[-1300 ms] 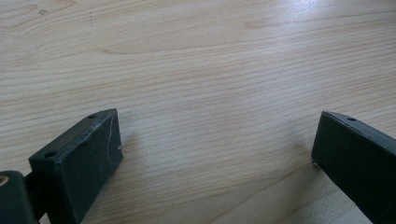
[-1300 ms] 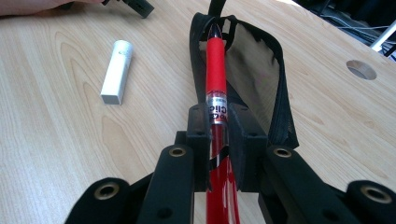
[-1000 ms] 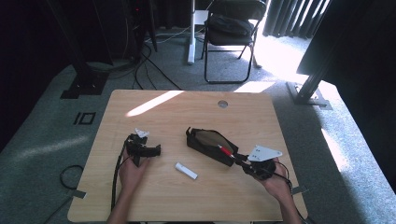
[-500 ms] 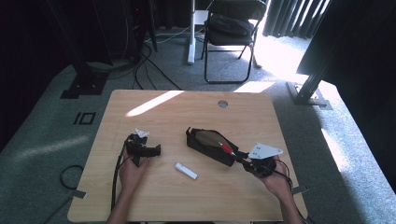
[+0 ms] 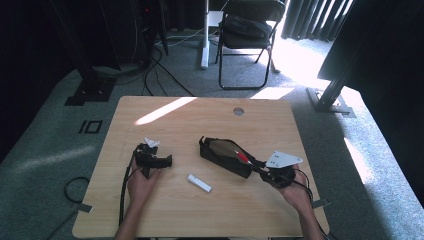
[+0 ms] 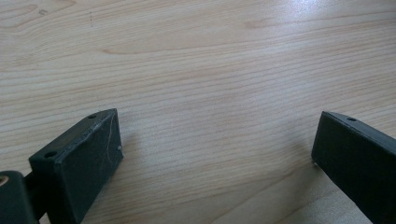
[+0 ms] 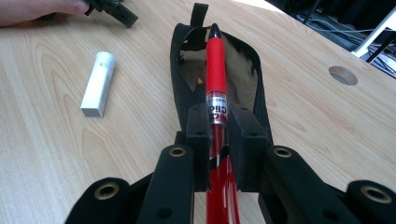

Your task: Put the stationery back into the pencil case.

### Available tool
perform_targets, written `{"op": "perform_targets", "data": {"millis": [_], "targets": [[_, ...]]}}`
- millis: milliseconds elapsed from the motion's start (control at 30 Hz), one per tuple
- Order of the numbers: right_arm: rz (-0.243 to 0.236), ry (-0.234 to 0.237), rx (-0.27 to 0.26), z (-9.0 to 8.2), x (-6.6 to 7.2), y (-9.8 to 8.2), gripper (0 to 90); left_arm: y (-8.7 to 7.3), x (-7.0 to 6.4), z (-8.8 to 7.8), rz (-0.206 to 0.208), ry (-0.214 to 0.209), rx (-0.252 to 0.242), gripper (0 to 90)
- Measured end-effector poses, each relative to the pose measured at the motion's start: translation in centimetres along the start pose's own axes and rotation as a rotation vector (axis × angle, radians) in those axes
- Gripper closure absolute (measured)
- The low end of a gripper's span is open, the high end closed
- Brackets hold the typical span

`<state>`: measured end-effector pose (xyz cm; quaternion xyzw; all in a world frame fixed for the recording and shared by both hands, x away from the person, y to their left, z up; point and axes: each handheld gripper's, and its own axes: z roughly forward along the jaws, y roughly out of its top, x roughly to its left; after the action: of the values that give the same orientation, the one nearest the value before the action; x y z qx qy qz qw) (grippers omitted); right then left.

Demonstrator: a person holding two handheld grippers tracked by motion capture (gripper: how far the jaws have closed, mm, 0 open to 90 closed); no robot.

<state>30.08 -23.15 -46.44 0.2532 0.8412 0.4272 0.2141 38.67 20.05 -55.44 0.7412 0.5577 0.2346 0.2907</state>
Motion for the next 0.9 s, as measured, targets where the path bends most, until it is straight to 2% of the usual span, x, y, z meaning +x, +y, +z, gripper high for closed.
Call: {"op": "perform_targets", "data": {"millis": [900], "targets": [[-0.006,0.008,-0.008,1.0,-0.7,1.3,79.7,0.0,0.0,0.0,0.000,0.000,0.000,2.0]]}}
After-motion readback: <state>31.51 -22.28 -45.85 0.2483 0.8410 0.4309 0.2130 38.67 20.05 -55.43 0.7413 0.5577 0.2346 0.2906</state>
